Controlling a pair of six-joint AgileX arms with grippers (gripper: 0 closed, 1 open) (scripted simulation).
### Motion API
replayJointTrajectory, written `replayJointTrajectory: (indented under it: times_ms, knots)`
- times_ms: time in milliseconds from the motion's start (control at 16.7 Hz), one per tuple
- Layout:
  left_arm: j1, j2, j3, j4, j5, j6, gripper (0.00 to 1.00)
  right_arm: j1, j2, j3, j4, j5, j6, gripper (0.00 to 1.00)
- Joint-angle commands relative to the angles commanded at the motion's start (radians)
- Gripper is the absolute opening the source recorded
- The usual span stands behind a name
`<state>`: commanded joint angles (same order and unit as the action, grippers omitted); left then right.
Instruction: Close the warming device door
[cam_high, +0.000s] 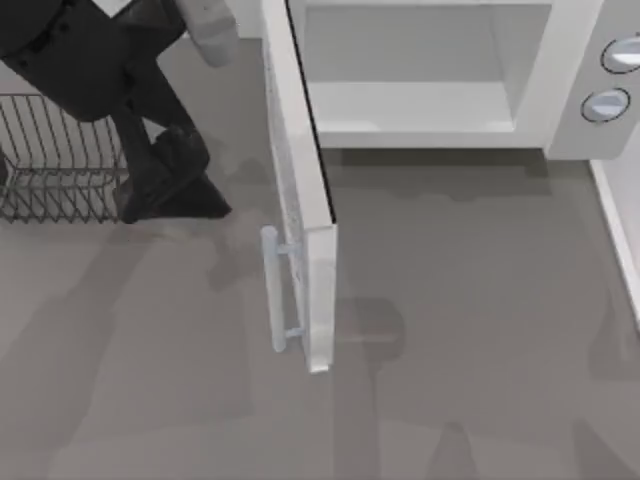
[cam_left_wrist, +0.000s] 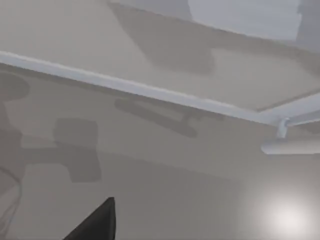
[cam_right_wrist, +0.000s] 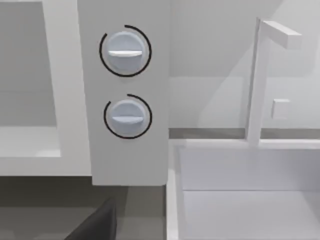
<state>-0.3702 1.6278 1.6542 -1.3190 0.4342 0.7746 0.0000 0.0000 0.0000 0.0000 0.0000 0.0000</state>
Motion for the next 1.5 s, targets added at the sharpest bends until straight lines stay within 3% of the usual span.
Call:
replayJointTrajectory:
  times_ms: [240, 480, 900, 1500]
  knots:
    - [-0.018, 0.149, 0.269, -0.13, 0.012, 0.123, 1.0, 0.0, 0.0, 0.0, 0.0, 0.0, 0.0, 1.0]
    - [-0.022, 0.191, 0.383, -0.175, 0.014, 0.183, 1.0, 0.0, 0.0, 0.0, 0.0, 0.0, 0.0, 1.0]
    - [-0.024, 0.188, 0.366, -0.157, 0.012, 0.179, 1.0, 0.0, 0.0, 0.0, 0.0, 0.0, 0.0, 1.0]
    - [-0.115, 0.18, 0.079, 0.159, -0.015, 0.087, 1.0, 0.0, 0.0, 0.0, 0.0, 0.0, 0.0, 1.0]
